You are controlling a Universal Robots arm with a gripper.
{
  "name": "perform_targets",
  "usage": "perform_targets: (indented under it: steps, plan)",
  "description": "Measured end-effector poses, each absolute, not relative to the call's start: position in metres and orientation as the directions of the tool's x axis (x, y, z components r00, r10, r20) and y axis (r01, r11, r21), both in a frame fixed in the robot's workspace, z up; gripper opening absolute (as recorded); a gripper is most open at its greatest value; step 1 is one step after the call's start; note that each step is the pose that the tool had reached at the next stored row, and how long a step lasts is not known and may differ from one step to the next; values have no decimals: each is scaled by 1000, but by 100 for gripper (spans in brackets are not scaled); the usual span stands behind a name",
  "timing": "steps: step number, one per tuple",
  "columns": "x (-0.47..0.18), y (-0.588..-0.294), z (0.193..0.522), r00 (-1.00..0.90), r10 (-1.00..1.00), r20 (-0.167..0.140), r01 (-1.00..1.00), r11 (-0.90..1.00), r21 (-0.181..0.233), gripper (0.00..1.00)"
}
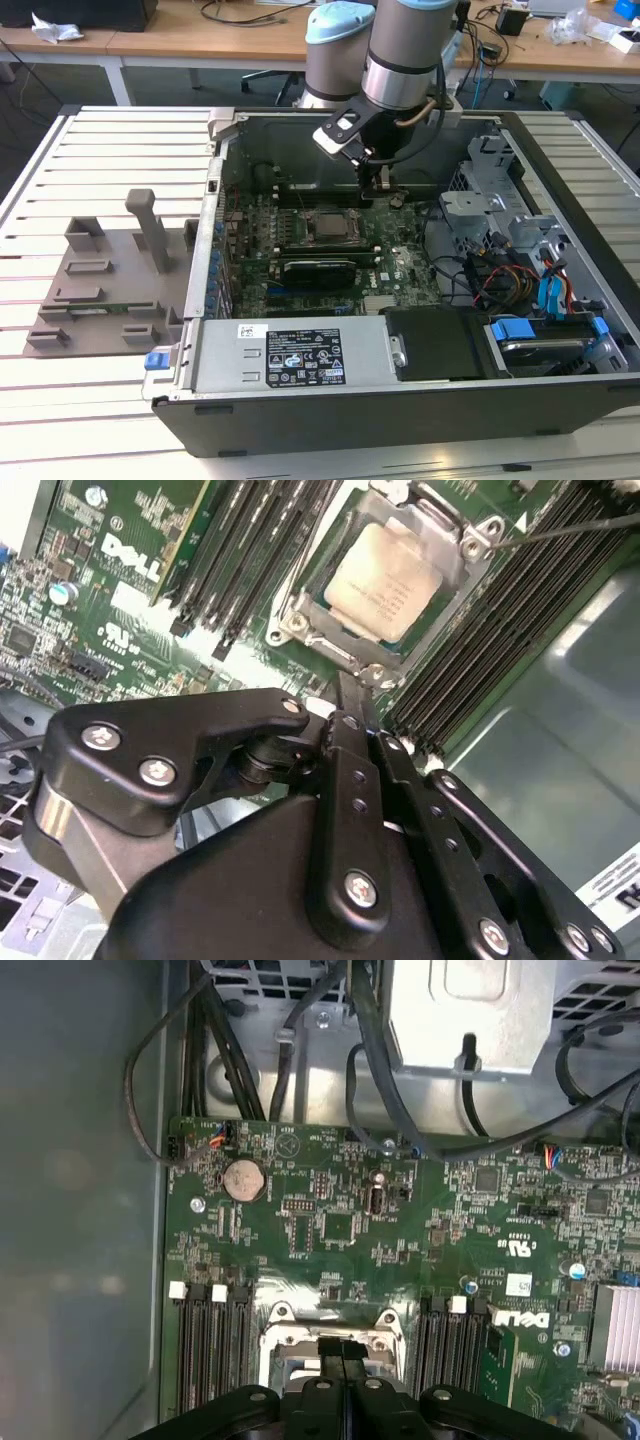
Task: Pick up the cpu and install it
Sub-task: 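Close the cpu cover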
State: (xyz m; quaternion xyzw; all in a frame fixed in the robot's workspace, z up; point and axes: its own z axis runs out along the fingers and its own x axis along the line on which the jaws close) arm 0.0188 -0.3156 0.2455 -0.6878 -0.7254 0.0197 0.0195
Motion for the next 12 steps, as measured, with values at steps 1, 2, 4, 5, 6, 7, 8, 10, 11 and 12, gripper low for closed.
perform_targets:
  steps: [1, 2, 4, 5, 6, 7, 8, 10, 11, 12]
  plan:
    - [17, -316, 245, -53, 999, 1, 997, 53, -55, 11]
    - [14, -316, 245, -53, 999, 1, 997, 53, -55, 11]
    - [9, -316, 245, -53, 999, 1, 997, 53, -55, 11]
    - [7, -316, 245, -53, 999, 1, 997, 53, -55, 11]
    - [4, -316, 243, -53, 999, 1, 997, 53, -55, 11]
    - [1, -316, 241, -53, 999, 1, 997, 53, -55, 11]
    - [-2, -316, 239, -53, 999, 1, 997, 53, -55, 11]
    - [-9, -316, 235, -53, 999, 1, 997, 53, -55, 11]
    - [-18, -316, 231, -53, 999, 1, 997, 53, -55, 11]
    - [-25, -316, 228, -53, 999, 1, 997, 53, -55, 11]
